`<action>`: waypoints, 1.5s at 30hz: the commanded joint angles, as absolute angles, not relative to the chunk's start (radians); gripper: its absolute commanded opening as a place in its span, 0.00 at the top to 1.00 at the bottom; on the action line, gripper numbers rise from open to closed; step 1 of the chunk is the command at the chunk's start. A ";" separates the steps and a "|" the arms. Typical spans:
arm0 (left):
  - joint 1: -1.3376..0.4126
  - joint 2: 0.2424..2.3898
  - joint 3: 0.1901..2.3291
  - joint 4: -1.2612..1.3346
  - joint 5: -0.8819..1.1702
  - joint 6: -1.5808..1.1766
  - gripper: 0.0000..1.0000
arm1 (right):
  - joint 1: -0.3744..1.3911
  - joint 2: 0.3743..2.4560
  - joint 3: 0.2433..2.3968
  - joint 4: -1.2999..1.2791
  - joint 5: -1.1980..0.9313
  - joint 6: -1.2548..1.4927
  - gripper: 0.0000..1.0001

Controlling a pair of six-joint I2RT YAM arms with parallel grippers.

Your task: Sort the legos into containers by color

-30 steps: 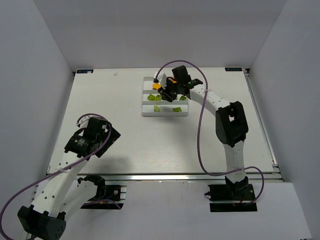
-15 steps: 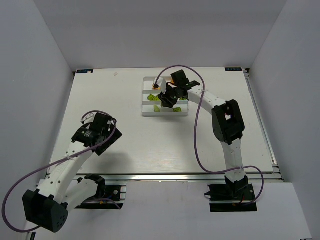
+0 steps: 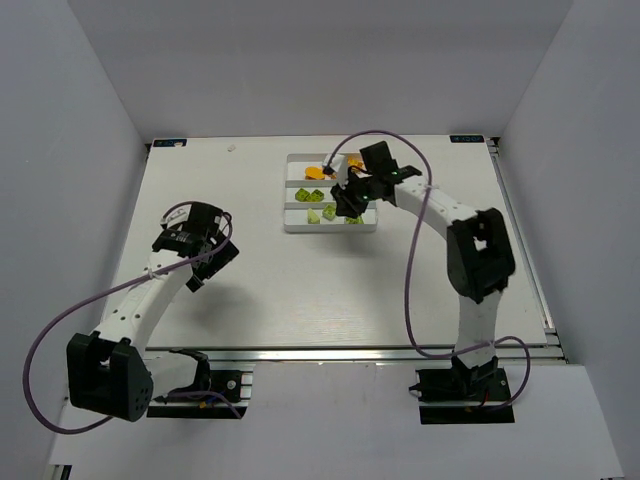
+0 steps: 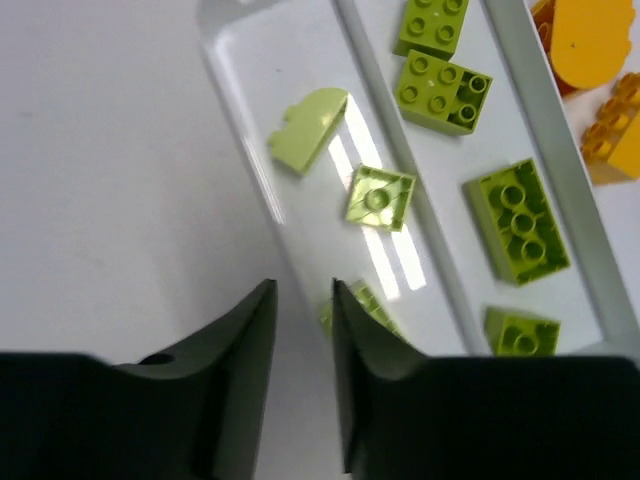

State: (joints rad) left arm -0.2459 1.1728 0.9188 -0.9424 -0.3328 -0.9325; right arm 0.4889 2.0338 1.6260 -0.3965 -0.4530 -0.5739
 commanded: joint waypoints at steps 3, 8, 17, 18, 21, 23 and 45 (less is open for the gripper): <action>-0.137 1.259 0.971 -0.867 -0.322 -0.855 0.04 | 0.469 1.729 1.402 -0.282 -0.650 -0.473 0.72; -0.034 1.376 1.029 -0.845 -0.293 -0.761 0.08 | 0.468 1.600 1.263 -0.279 -0.727 -0.439 0.39; 0.092 1.532 1.074 -0.769 -0.206 -0.667 0.05 | 0.469 1.509 1.138 -0.226 -0.727 -0.383 0.35; 0.107 1.543 1.077 -0.765 -0.201 -0.651 0.05 | 0.471 1.505 1.135 -0.224 -0.723 -0.382 0.35; 0.127 1.577 1.074 -0.741 -0.184 -0.609 0.06 | 0.466 1.499 1.129 -0.221 -0.710 -0.382 0.35; 0.139 1.595 1.078 -0.729 -0.179 -0.592 0.08 | 0.468 1.496 1.124 -0.219 -0.710 -0.382 0.35; 0.169 1.778 1.200 -0.692 -0.124 -0.503 0.39 | 0.454 1.463 1.117 -0.255 -0.673 -0.397 0.35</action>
State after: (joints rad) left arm 0.1627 1.7954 1.1774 -0.7059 -0.1516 -0.5186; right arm 0.4603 1.4956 1.1030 -0.2577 -0.6754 -0.3958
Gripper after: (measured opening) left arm 0.648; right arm 0.650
